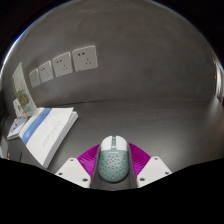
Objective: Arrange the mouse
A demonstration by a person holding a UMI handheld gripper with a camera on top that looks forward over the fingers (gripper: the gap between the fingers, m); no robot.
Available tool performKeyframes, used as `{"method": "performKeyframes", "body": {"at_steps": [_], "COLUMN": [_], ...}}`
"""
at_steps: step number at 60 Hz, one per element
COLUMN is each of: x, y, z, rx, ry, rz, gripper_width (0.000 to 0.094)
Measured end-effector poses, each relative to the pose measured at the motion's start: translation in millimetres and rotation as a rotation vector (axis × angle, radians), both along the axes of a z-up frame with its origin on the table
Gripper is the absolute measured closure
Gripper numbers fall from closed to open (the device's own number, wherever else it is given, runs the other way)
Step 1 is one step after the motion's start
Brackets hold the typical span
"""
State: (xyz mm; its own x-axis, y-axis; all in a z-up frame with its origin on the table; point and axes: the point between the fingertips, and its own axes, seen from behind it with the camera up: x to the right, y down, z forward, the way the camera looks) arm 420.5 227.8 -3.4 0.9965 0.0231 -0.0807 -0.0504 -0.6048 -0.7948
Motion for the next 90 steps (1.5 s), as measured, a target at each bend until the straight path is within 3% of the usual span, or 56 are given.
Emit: {"method": "performKeyframes", "body": {"at_steps": [4, 16, 22, 29, 38, 48, 60, 61, 62, 69, 73, 76, 80, 90], "x": [4, -35, -112, -244, -398, -491, -509, -509, -508, -506, -505, -507, -512, -506], "y": [-10, -65, -107, -147, -186, -204, -218, -219, -216, -214, -214, -218, -225, -276], "z": [5, 84, 119, 141, 117, 55, -4, -8, -6, -8, -7, -7, 5, 56], "rx": [-0.024, 0.105, 0.151, 0.190, 0.160, 0.065, -0.032, -0.039, -0.019, 0.008, 0.006, -0.015, -0.012, 0.060], "ry": [-0.036, -0.069, -0.062, -0.027, -0.025, -0.028, -0.106, -0.114, -0.109, -0.087, -0.073, -0.069, -0.078, -0.118], "rz": [-0.011, -0.100, -0.088, -0.006, 0.065, 0.056, 0.024, 0.024, 0.022, -0.020, -0.034, -0.024, 0.015, 0.087], "gripper_width": [0.0497, 0.0496, 0.0496, 0.0497, 0.0500, 0.0499, 0.0483, 0.0414, 0.0453, 0.0344, 0.0331, 0.0192, 0.0077, 0.0090]}}
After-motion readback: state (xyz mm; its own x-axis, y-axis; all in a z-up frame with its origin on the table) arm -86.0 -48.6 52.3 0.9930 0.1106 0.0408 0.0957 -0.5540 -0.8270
